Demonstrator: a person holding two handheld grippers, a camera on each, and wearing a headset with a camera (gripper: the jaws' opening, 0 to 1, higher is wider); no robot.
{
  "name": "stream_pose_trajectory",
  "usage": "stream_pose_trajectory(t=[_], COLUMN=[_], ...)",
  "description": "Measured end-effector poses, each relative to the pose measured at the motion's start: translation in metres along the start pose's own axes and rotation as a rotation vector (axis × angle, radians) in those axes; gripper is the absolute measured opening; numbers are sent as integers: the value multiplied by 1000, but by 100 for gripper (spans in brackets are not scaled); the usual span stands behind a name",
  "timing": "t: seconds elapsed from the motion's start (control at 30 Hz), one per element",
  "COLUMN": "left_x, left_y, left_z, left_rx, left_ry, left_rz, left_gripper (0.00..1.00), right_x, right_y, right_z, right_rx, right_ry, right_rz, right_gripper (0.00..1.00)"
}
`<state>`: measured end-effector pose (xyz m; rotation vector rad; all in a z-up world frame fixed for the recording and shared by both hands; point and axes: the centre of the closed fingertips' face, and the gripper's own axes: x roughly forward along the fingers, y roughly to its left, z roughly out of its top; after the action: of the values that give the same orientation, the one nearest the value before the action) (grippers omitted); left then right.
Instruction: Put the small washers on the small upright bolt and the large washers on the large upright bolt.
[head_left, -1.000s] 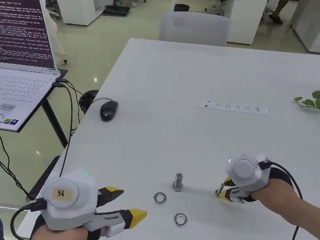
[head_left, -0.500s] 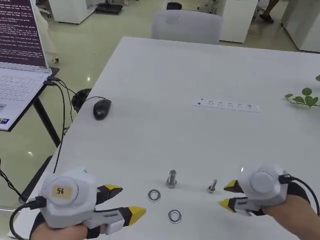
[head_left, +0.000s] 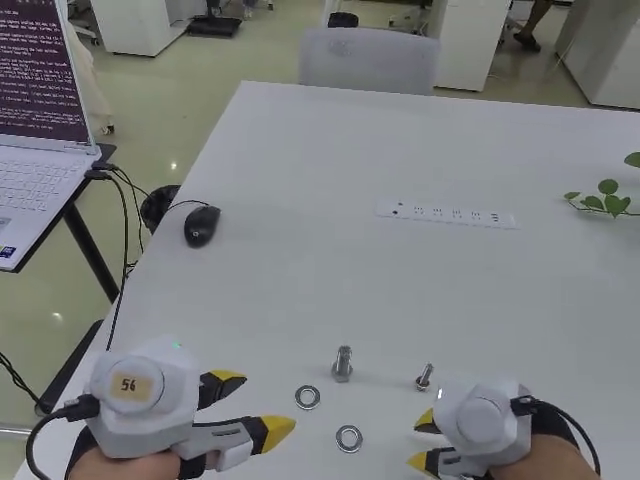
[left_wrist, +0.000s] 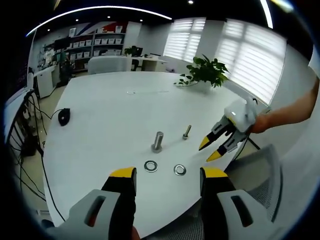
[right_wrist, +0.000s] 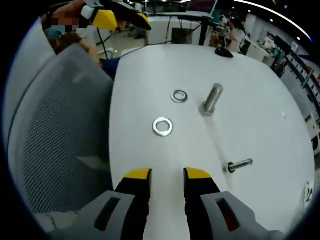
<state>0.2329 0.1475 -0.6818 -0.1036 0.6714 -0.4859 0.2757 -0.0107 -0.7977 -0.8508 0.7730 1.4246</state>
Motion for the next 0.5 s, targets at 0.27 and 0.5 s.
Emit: stream_pose_trajectory(t=[0.27, 0.5], left_x=[-4, -4], left_y=[-1, -3], left_z=[-2, -2], left_rx=[0, 3], left_ry=[3, 2], left_rz=[2, -3], left_gripper=[50, 50], right_x=[20, 42], right_y=[2, 2], right_z=[15, 35], right_rx=[-30, -61], right_ry=[1, 2], right_rz=[29, 82], right_gripper=[27, 28])
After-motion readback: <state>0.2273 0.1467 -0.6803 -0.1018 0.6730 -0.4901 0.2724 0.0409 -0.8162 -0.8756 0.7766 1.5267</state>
